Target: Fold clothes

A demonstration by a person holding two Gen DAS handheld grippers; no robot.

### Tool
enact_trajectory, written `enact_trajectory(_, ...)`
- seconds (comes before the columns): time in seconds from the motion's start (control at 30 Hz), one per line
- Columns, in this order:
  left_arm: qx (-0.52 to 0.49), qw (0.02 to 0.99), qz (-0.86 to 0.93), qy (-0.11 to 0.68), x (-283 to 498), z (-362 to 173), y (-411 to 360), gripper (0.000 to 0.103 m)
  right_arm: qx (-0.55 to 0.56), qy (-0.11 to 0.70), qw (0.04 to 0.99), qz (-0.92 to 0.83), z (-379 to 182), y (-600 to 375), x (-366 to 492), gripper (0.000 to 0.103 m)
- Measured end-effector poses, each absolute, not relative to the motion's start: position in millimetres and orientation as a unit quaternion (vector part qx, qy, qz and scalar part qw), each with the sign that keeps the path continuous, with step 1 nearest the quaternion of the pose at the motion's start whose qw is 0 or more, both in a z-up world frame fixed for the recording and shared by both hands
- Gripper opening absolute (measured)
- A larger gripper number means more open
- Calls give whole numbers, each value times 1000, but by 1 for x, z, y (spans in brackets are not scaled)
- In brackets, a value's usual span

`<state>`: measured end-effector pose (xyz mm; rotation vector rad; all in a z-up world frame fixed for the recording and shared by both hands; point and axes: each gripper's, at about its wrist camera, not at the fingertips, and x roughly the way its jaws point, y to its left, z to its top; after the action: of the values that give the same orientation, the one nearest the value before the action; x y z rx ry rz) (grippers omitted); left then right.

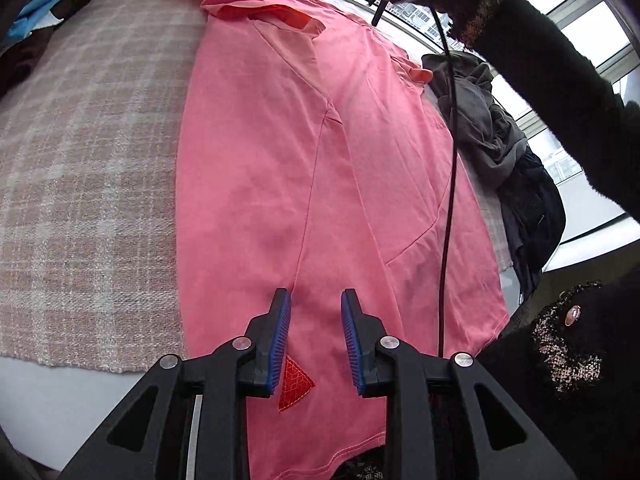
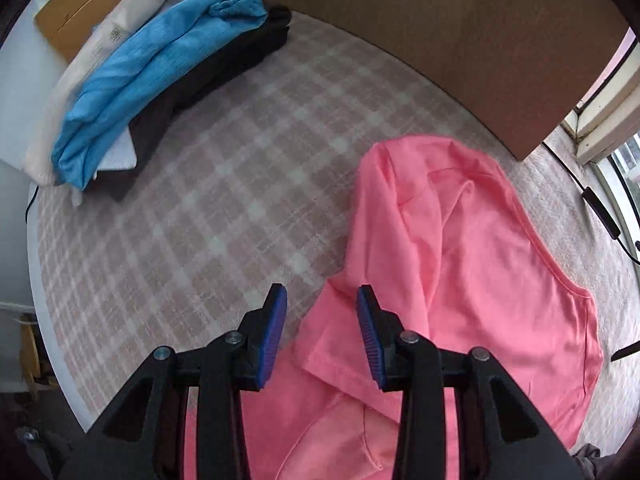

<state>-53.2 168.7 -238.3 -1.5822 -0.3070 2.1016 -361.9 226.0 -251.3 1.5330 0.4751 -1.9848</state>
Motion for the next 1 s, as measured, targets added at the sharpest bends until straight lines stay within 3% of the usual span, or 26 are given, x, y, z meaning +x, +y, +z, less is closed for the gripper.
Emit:
enact_trajectory(0.1,-581,243,768,-117,-54,-238,167,25,564,216,292,-742,-261,232,-348,48)
enact_trajectory(0.2,-583,242,766,-123,-56,-238,165,25,552,255,292,-738,-271,237,-335,48)
enact_trajectory(0.27,-585,242,764,-125,-57,-238,165,25,550,231,307,-741,-271,243,-338,48)
enact_trajectory(0.33,-586,242,764,-121,-57,-238,166,25,546,205,324,-746,-269,250,-341,38)
enact_trajectory(0.37,-587,241,763,-120,-57,-237,166,25,544,190,328,-748,-265,256,-343,11)
enact_trajectory(0.4,-588,241,763,-118,-57,-237,167,25,543,174,333,-751,-261,261,-345,2)
enact_trajectory(0.5,-590,241,762,-118,-58,-237,167,25,514,96,334,-784,-230,300,-356,2)
enact_trajectory(0.57,-591,240,761,-118,-58,-237,167,25,510,10,282,-813,-217,346,-378,2)
enact_trajectory(0.63,-592,240,760,-118,-59,-237,168,26,526,-9,215,-823,-219,383,-394,5)
enact_trajectory(0.67,-592,241,759,-119,-59,-237,168,26,534,-17,181,-826,-220,401,-403,10)
enact_trajectory(0.7,-593,241,759,-120,-60,-237,168,26,534,-16,160,-830,-217,409,-408,23)
enact_trajectory(0.73,-593,242,758,-121,-60,-238,168,26,533,-14,140,-834,-213,415,-413,27)
enact_trajectory(0.83,-596,242,755,-128,-61,-239,167,26,512,8,216,-832,-198,389,-425,36)
enact_trajectory(0.87,-596,242,755,-127,-61,-239,167,26,504,16,242,-829,-193,379,-429,43)
enact_trajectory(1.0,-598,242,754,-126,-61,-239,168,26,519,48,285,-804,-211,321,-461,45)
